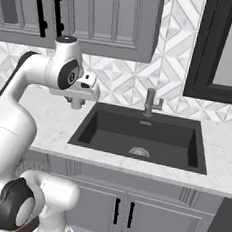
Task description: Pick up the cup and bowl from the counter, place them in the dishwasher, and close the dishwasher door.
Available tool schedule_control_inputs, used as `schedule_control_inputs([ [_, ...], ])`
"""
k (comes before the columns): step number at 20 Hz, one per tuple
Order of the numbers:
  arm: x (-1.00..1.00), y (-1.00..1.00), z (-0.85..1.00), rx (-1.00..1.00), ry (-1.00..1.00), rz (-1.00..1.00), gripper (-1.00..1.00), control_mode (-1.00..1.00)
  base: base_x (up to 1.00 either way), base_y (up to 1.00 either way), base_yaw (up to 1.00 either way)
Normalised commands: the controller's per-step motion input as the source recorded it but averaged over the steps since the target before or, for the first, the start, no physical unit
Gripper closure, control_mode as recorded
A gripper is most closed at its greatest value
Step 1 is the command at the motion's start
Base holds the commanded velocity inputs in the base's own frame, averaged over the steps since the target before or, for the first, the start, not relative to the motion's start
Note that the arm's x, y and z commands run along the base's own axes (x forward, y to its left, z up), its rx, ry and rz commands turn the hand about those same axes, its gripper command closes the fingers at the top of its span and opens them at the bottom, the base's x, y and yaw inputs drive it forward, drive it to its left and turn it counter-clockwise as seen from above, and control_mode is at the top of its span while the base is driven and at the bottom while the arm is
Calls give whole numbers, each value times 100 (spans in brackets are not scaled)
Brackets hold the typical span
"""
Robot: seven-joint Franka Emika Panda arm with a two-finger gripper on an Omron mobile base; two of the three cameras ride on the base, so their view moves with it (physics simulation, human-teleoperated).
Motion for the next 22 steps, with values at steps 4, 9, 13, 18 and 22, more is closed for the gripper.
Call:
schedule_control_inputs([
  [4, -31, 23, 0, 1, 1, 0, -100, -100, 0, 0, 0],
  [9, -52, 58, -12, 2, 3, 0, -100, -100, 0, 0, 0],
  [13, -6, 52, -45, 1, 2, -7, -100, -100, 0, 0, 0],
  [18, 0, 59, -32, 0, 0, -9, -100, -100, 0, 0, 0],
  [22, 1, 62, -29, -2, 2, -6, -100, -100, 0, 0, 0],
])
